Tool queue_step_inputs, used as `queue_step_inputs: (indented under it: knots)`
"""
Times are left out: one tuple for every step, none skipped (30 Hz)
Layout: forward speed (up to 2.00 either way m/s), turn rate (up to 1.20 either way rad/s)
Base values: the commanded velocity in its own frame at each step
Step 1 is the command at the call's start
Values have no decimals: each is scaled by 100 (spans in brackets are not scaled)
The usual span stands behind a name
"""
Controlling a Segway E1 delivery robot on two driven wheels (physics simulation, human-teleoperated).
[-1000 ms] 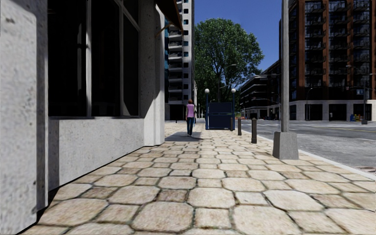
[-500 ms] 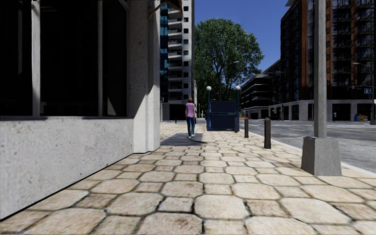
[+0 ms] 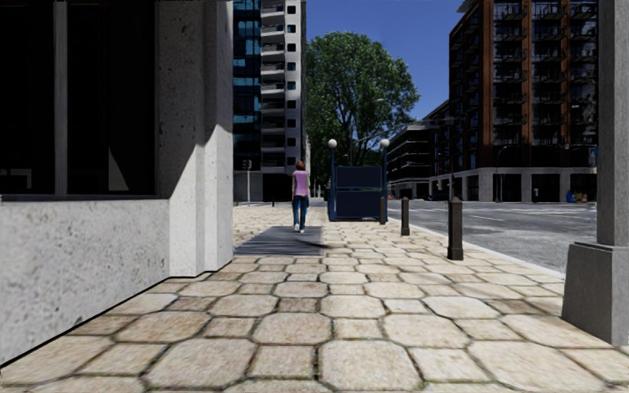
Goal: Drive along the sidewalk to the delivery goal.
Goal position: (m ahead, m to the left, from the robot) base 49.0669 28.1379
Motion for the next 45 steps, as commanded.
queue_step_inputs:
  knots:
    - [195, 0]
    - [195, 0]
    - [195, 0]
    - [195, 0]
    - [195, 0]
    - [195, 0]
    - [195, 0]
    - [195, 0]
    - [195, 0]
    - [195, 0]
    - [195, 0]
    - [195, 0]
    - [195, 0]
    - [195, 0]
    - [195, 0]
    - [195, 0]
    - [195, 0]
    - [195, 0]
    - [195, 0]
    - [195, 0]
    - [195, 0]
    - [195, 0]
    - [195, 0]
    - [195, 0]
    - [195, 0]
    - [195, 0]
    - [195, 0]
    - [195, 0]
    - [195, 0]
    - [195, 0]
    - [195, 0]
    - [195, 0]
    - [195, 0]
    - [195, 0]
    - [195, 0]
    - [195, 0]
    - [195, 0]
    - [195, 0]
    - [195, 0]
    - [195, 0]
    - [195, 0]
    - [195, 0]
    - [195, 0]
    - [195, 0]
    - [195, 0]
